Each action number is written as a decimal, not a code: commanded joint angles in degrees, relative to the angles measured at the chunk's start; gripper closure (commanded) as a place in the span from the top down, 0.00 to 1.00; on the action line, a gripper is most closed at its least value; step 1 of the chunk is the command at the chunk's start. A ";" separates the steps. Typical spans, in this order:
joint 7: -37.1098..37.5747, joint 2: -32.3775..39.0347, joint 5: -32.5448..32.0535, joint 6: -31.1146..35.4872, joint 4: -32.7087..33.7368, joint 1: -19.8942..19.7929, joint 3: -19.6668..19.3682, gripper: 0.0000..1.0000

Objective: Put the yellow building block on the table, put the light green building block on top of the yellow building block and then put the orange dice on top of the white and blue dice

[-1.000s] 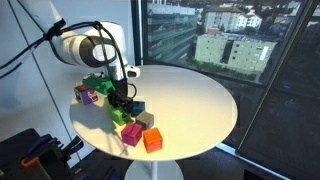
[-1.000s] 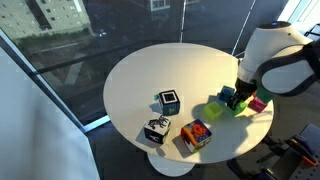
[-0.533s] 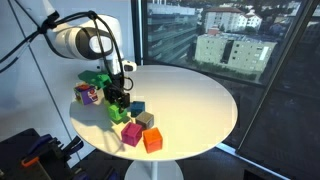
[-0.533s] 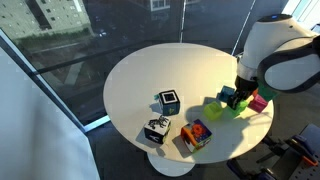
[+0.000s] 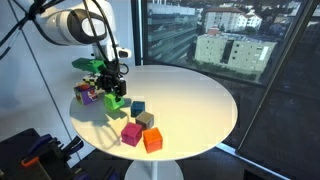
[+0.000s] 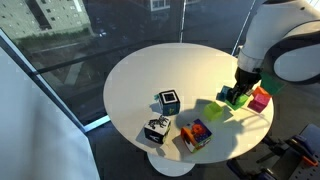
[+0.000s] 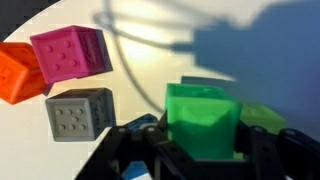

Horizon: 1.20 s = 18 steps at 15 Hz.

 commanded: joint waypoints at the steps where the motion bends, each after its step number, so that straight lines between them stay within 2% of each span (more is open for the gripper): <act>1: 1.47 -2.23 0.29 -2.08 0.76 0.14 1.23 0.24; 18: 8.73 1.48 -0.61 -0.74 4.21 1.84 4.11 0.24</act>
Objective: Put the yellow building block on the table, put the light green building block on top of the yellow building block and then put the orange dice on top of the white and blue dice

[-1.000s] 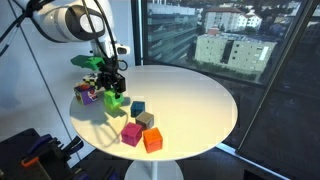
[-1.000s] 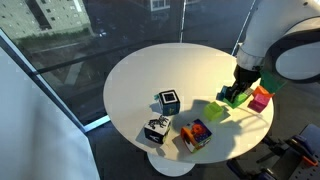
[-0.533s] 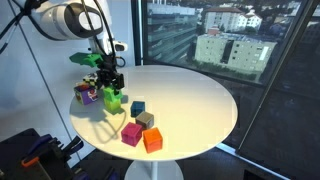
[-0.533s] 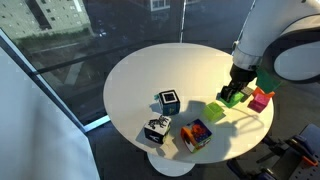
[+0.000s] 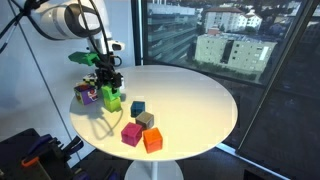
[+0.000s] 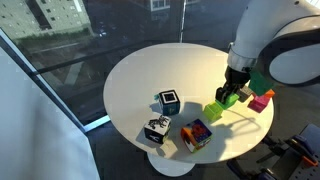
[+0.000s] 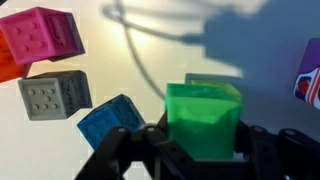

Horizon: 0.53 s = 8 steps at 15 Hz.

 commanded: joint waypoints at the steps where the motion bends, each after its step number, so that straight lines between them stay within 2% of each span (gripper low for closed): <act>1: 2.83 1.86 -0.65 -0.44 2.04 0.49 0.26 0.24; 8: 4.08 4.61 -0.50 -0.31 3.94 1.51 0.19 0.24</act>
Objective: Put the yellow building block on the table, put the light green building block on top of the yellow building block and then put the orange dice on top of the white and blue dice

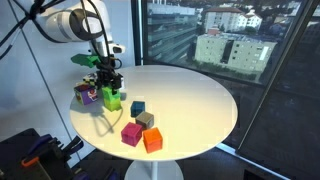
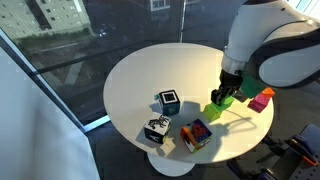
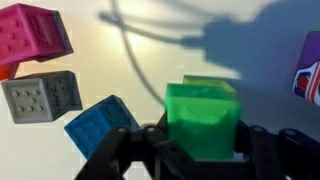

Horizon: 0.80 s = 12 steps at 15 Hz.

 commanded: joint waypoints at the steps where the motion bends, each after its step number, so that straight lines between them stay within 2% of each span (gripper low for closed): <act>1: 2.20 1.76 -0.51 -0.43 2.18 0.87 0.05 0.24; 12: 2.49 4.13 -0.40 -0.56 3.51 2.35 -0.22 0.24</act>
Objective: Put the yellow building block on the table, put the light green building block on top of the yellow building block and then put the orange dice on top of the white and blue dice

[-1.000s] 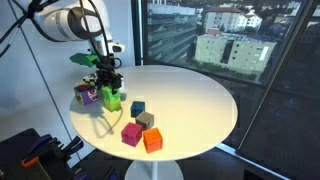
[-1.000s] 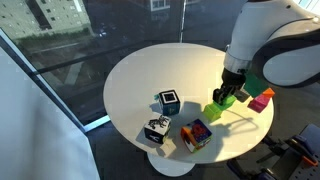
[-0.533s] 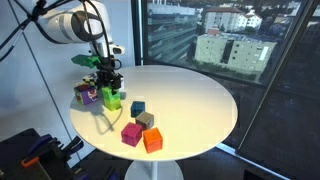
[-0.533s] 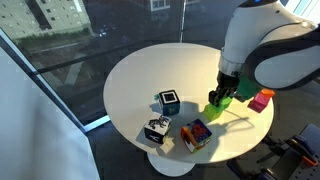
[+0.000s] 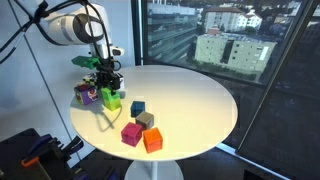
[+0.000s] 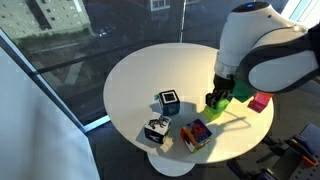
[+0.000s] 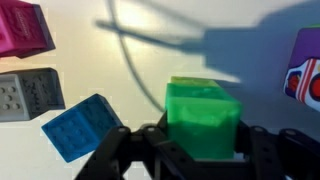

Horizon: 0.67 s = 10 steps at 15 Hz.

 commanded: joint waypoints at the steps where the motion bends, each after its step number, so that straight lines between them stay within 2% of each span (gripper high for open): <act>1: 1.17 0.79 -0.33 -0.62 1.20 0.38 -0.21 0.24; 2: 1.01 0.71 -0.28 -0.68 1.11 0.33 -0.23 0.74; 4: 0.62 0.43 -0.11 -0.98 0.98 0.27 -0.20 0.81; 6: 0.55 0.11 -0.12 -1.23 0.83 0.30 -0.19 0.97; 7: 0.48 -0.13 0.03 -1.31 0.74 0.32 -0.13 1.00; 10: -0.03 -0.81 0.80 -1.60 0.61 0.34 0.13 1.00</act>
